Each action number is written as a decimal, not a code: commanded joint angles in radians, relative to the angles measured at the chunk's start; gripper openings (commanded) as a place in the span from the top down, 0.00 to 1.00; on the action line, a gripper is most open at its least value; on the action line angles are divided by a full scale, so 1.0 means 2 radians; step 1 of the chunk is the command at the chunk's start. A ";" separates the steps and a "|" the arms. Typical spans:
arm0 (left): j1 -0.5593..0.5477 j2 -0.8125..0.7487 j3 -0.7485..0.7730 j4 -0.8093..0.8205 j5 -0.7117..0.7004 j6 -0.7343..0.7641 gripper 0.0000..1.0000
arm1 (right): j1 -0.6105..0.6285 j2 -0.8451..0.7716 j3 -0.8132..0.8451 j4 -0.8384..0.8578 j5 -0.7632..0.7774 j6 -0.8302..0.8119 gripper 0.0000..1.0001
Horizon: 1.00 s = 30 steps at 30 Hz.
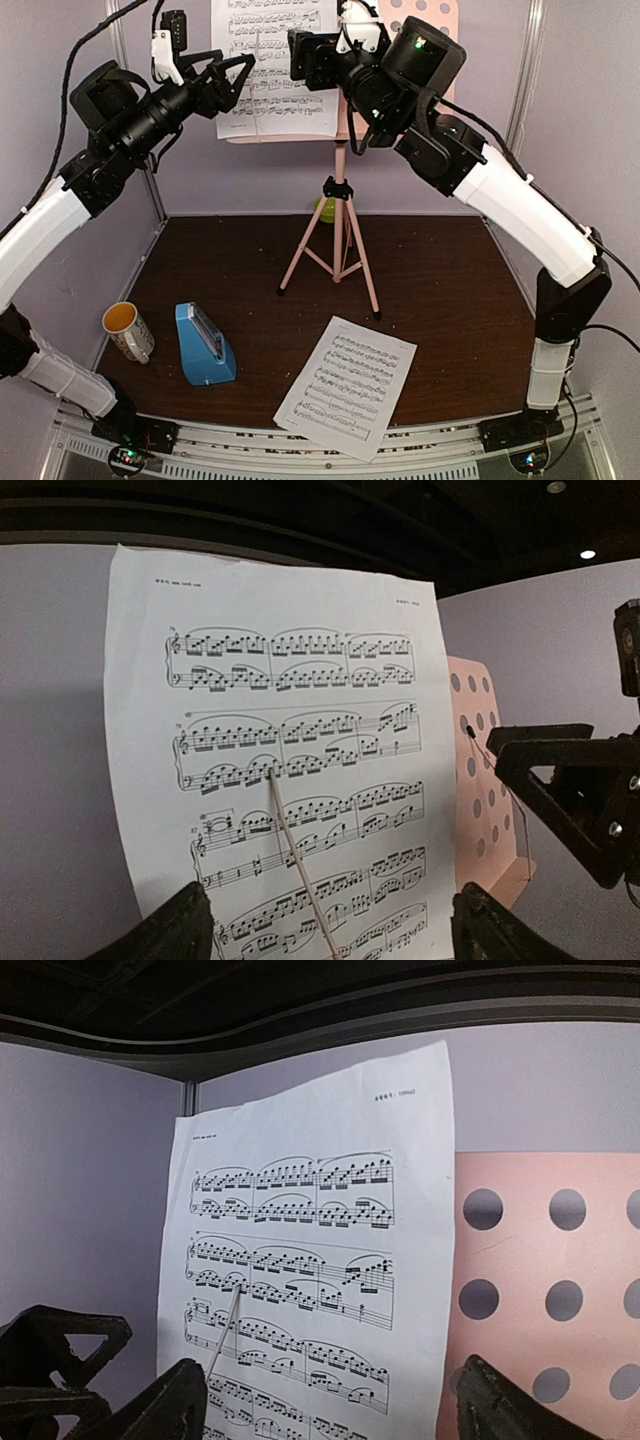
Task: Set up the instrument practice props
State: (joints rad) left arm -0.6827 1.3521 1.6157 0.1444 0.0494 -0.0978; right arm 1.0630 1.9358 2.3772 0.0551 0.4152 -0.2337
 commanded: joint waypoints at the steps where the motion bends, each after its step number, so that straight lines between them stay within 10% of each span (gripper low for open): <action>1: -0.002 -0.035 -0.015 -0.040 -0.035 0.017 0.11 | 0.003 -0.053 -0.010 -0.022 -0.002 -0.001 0.09; 16: -0.002 -0.161 -0.158 -0.179 -0.093 -0.034 0.02 | -0.005 -0.359 -0.386 -0.052 -0.042 0.073 0.00; 30: -0.065 -0.142 -0.247 -0.280 0.063 0.010 0.04 | -0.006 -0.523 -0.598 -0.252 -0.099 0.303 0.05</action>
State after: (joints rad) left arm -0.7322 1.0309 1.1446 -0.3477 0.1139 -0.1387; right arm 1.0542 0.9440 1.2961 -0.2924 0.2592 0.1726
